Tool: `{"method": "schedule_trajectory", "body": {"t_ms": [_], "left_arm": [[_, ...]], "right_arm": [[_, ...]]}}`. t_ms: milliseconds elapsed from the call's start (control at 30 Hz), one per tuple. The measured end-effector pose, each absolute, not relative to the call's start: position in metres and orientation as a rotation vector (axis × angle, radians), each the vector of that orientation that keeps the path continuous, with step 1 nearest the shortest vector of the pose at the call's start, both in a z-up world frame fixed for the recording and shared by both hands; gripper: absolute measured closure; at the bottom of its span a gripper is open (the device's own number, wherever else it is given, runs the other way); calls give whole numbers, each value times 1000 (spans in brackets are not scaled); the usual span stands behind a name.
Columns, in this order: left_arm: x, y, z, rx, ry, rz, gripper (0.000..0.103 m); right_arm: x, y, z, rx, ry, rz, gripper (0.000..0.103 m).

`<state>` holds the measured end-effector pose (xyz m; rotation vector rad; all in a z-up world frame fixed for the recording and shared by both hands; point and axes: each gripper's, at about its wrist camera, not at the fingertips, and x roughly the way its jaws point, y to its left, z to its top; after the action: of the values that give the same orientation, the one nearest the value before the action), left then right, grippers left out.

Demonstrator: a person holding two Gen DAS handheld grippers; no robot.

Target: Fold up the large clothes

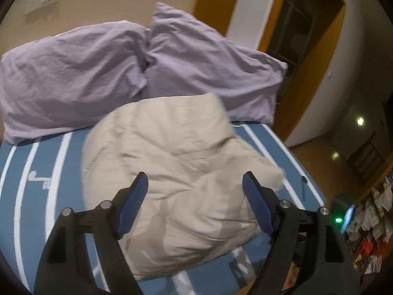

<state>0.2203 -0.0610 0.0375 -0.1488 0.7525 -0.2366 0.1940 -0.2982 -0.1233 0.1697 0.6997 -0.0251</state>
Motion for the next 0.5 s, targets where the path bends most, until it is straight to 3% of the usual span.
{"method": "schedule_trajectory", "body": {"t_ms": [500], "left_arm": [[262, 19, -11, -267, 853, -20, 24]], "right_arm": [[198, -310, -90, 160, 636, -50, 28]]}}
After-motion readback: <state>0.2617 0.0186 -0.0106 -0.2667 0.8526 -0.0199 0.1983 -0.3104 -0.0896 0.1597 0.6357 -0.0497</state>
